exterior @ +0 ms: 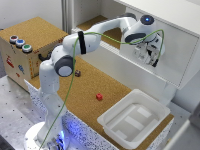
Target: Move the door all the way to the left
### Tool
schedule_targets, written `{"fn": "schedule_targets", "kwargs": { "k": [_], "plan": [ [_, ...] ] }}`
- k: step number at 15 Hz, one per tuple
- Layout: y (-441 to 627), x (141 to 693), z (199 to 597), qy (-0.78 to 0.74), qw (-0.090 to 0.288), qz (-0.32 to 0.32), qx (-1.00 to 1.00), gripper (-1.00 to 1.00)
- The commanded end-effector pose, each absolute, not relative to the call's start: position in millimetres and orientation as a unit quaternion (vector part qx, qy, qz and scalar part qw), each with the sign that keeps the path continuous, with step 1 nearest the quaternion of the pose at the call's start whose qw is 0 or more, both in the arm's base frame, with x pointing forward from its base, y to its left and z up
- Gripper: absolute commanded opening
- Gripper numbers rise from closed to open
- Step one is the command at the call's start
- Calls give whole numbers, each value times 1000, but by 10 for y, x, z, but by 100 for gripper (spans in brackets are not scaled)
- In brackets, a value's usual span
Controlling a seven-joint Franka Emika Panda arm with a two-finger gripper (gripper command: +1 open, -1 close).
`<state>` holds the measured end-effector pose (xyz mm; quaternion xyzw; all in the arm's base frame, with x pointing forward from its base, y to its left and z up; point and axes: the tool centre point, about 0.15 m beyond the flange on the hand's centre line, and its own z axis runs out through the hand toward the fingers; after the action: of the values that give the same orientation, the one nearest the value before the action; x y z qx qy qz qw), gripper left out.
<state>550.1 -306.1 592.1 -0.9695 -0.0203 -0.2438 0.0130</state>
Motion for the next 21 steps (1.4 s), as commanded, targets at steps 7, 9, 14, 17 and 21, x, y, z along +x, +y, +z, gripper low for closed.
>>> {"fn": "schedule_targets", "kwargs": {
  "k": [7, 9, 14, 17, 21],
  "plan": [
    [-2898, 5546, 5841, 2, -76, -228, -971, -100],
    [-2786, 5543, 5744, 5, -76, -228, -971, -100],
    [-2414, 5602, 5541, 2, -80, -226, -971, -100],
    [-2149, 5641, 5488, -1, -89, -230, -969, -100],
    [-1802, 5653, 5441, 1, -99, -233, -967, -100]
  ]
}}
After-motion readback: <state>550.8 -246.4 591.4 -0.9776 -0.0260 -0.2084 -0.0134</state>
